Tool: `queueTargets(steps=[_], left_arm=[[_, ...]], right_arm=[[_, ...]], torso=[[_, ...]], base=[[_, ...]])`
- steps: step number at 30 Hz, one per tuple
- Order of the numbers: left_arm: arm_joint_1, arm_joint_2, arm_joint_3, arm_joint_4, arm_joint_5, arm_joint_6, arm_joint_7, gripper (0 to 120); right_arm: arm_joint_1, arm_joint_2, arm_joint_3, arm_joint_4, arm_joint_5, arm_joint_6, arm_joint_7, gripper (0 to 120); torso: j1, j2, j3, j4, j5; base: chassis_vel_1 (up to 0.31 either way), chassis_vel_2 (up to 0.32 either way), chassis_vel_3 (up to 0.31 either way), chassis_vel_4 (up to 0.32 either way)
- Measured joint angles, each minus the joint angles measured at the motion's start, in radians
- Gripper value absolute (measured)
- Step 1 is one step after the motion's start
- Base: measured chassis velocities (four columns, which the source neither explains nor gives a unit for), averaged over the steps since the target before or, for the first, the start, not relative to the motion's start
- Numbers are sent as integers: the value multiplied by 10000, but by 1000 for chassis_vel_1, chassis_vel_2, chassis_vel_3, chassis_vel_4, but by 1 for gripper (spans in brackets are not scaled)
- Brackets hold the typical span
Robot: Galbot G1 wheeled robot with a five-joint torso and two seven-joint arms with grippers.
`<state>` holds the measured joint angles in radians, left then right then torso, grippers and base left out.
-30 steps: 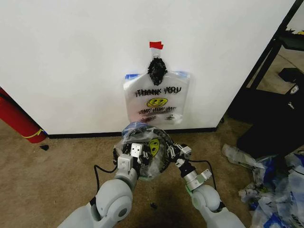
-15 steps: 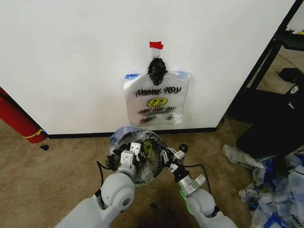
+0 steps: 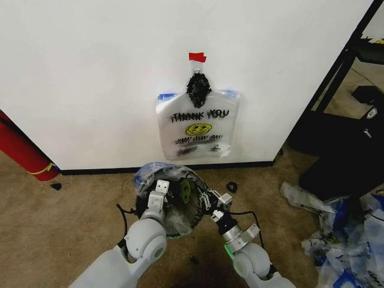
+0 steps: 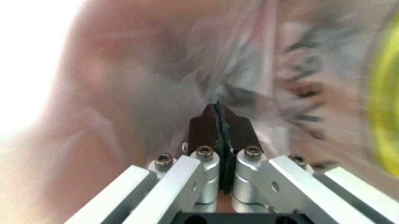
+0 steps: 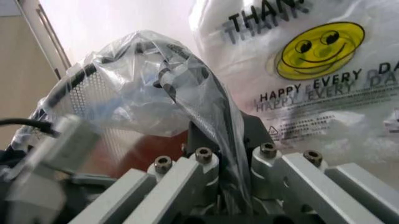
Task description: Pick up the garbage bag from the wall and place it over the trash bin.
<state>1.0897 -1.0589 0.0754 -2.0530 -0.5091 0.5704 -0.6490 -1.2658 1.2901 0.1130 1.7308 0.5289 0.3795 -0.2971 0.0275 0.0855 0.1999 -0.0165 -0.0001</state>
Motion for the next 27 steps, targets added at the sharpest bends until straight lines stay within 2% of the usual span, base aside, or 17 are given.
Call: queueTargets(steps=[7, 10, 23, 27], left_arm=[[310, 112, 184, -941, -184, -250, 864, 0], [189, -29, 267, -922, -281, -298, 916, 0], [-742, -753, 304, 1060, 1095, -618, 224, 0], [-794, -781, 228, 1327, 1479, -701, 124, 0]], right_arm=[[64, 97, -96, -255, 9, 73, 21, 1], [65, 120, -172, -272, -15, 83, 24, 1], [-194, 102, -431, 48, 59, 63, -79, 1], [-278, 97, -458, 133, 81, 47, -137, 1]], torso=[[0, 0, 0, 0, 1], [0, 0, 0, 0, 1], [0, 0, 1, -1, 1], [0, 0, 1, 0, 1]], base=[[0, 0, 0, 0], [0, 0, 0, 0], [0, 0, 0, 0], [0, 0, 0, 0]])
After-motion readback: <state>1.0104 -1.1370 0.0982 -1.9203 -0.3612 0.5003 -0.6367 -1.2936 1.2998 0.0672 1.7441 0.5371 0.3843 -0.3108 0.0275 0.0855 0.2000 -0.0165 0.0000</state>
